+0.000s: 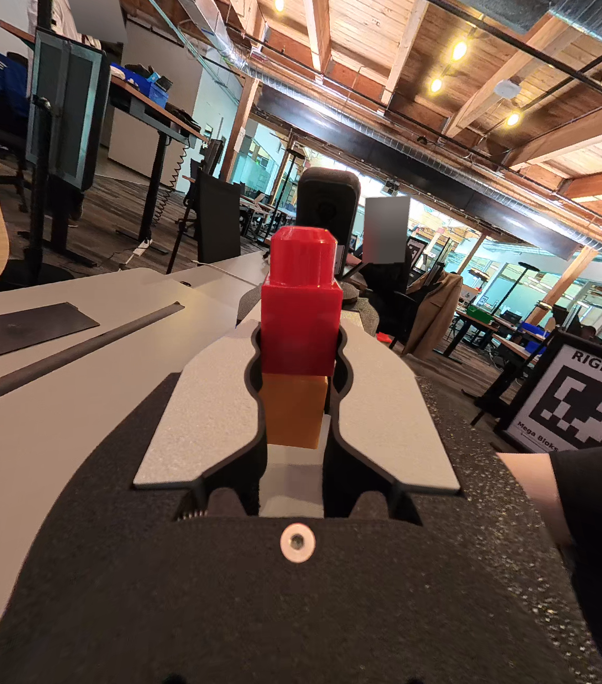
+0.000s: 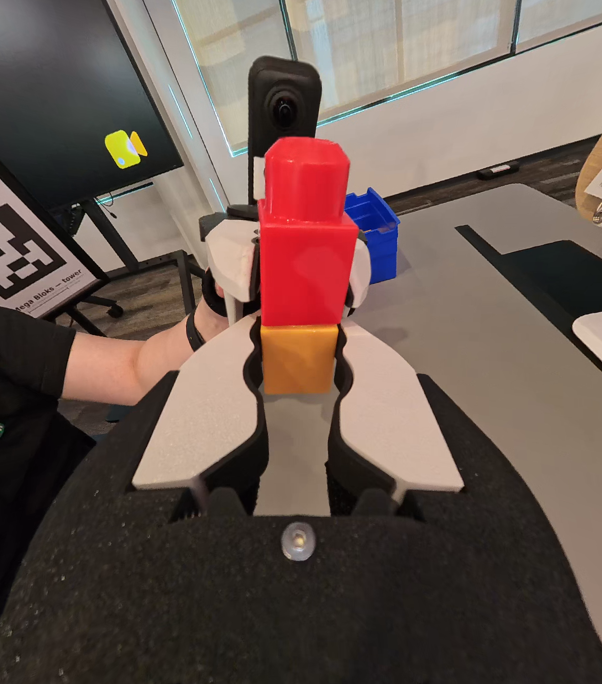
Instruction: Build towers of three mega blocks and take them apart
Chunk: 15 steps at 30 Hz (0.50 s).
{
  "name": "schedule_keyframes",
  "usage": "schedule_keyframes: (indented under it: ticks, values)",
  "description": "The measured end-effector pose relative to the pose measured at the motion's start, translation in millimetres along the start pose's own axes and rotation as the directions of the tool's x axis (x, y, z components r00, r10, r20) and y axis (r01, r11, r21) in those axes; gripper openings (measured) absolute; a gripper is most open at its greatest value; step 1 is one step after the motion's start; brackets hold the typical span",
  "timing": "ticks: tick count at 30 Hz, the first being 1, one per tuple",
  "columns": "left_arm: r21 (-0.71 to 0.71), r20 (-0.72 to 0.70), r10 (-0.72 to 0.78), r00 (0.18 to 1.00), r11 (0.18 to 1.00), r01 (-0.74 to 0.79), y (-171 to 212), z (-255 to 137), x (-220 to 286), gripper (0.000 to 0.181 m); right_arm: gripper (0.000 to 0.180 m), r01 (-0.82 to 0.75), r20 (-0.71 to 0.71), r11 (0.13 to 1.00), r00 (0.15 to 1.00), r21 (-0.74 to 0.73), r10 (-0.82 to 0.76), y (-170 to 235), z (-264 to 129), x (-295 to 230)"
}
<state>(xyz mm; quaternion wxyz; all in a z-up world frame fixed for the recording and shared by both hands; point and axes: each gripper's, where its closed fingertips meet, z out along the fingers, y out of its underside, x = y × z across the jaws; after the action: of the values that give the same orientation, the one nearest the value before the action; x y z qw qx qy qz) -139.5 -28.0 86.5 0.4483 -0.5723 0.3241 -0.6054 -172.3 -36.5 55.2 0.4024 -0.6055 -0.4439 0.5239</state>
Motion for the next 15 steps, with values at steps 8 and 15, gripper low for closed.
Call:
schedule_keyframes:
  ticks: [8, 15]
  values:
    - [-0.082, 0.015, 0.048, 0.999, 0.996, -0.047, -1.8, -8.1, 8.4, 0.041, 0.035, 0.027, 0.030, 0.999, 0.999, -0.040, -0.026, 5.9, 3.5, -5.8]
    - [-0.080, 0.015, 0.085, 0.996, 0.993, -0.083, -5.3, -11.7, 14.1, 0.040, 0.035, 0.075, 0.027, 0.992, 0.997, -0.105, -0.073, 13.2, 5.7, -10.8]
